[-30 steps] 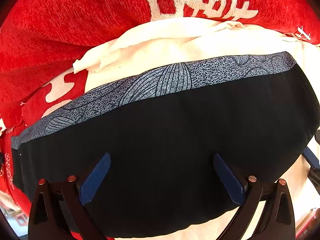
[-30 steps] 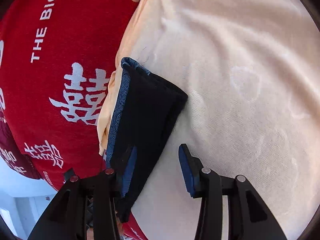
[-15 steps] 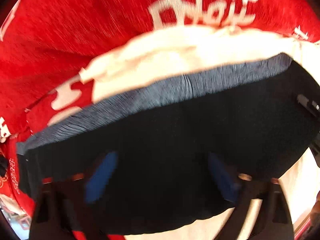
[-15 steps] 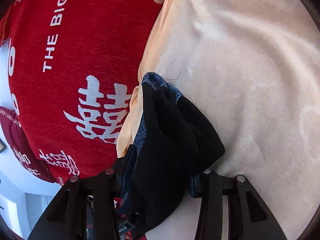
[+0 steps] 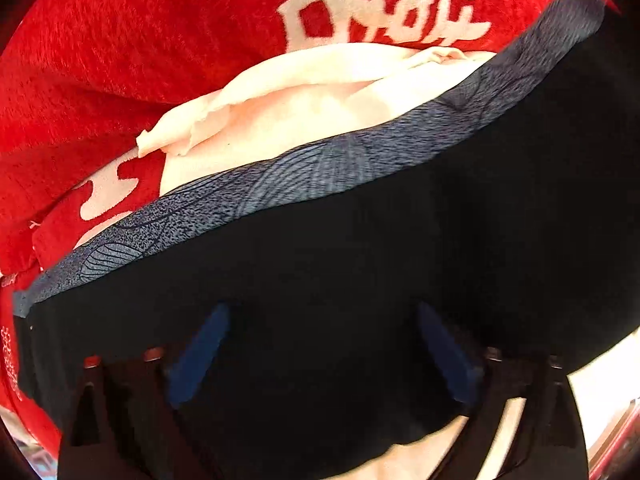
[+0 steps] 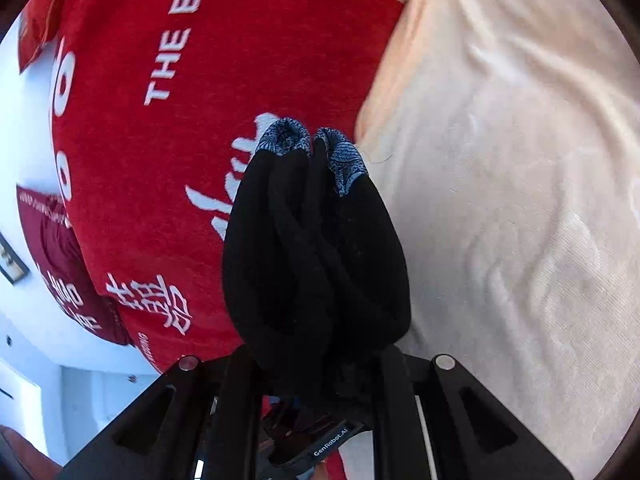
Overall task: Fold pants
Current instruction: 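Lift the trouser leg hems with the right gripper and fold them over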
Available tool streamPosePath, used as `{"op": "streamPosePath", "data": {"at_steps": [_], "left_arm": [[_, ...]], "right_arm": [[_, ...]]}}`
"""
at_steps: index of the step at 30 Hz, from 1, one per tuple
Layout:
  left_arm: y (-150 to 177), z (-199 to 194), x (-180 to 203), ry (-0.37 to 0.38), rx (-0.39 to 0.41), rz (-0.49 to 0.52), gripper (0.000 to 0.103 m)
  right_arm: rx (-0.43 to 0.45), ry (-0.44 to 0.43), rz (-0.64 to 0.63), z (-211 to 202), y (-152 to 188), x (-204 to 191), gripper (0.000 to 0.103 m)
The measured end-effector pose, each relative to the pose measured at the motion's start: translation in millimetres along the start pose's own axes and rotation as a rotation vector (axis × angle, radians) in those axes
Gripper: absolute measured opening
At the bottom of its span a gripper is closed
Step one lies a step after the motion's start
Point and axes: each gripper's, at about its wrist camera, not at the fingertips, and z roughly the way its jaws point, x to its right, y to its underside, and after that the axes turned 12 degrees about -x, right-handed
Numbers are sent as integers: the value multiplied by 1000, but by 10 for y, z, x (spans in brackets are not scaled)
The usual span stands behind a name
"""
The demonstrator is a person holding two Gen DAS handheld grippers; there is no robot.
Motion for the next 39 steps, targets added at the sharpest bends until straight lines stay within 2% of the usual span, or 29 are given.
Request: {"op": "streamPosePath", "data": {"at_steps": [2, 5, 7, 11, 16, 19, 22, 25, 28, 29, 30, 31, 32, 34, 35, 37, 39], "left_arm": [[-17, -3, -100, 57, -12, -7, 103], [-5, -92, -188, 73, -34, 9, 103], [65, -187, -332, 76, -12, -13, 103], [289, -374, -914, 63, 31, -59, 103], [656, -403, -1713, 33, 1, -127, 103], [922, -301, -2233, -13, -35, -183, 103], [1167, -193, -2684, -19, -62, -252, 103], [1301, -143, -2940, -20, -78, -306, 103], [1296, -135, -3096, -31, -72, -331, 103], [1316, -137, -3153, -34, -65, -339, 103], [1300, -153, -3206, -36, -61, -343, 103], [1290, -165, -3244, -37, -57, -347, 103], [1250, -180, -3310, -34, -51, -353, 103], [1224, -250, -3243, -23, -40, -360, 103], [1211, -281, -3212, -14, -33, -359, 103], [1187, -285, -3099, 8, -31, -336, 103], [1130, -139, -3008, 15, -61, -298, 103]], "right_arm": [[-9, 35, -44, 54, 25, -167, 13], [-28, 100, -121, 149, 102, -446, 13], [-27, 143, -174, 202, 175, -642, 13], [-18, 236, -275, 352, 391, -1036, 13], [-23, 387, -417, 749, 785, -1462, 13], [-51, 510, -524, 1184, 1097, -1686, 14], [-97, 652, -626, 1766, 1428, -1800, 16], [-154, 790, -717, 2389, 1776, -1761, 25], [-253, 993, -806, 3033, 2153, -1586, 34], [-270, 1092, -856, 3224, 2305, -1540, 37], [-265, 1186, -925, 3366, 2471, -1541, 40], [-258, 1234, -975, 3438, 2582, -1573, 45], [-247, 1257, -1025, 3472, 2715, -1635, 55], [-253, 1198, -1049, 3417, 2864, -1770, 65], [-275, 1125, -1031, 3343, 2903, -1855, 67], [-315, 996, -975, 3216, 2870, -1946, 67], [-345, 847, -845, 2998, 2725, -1944, 68]]}}
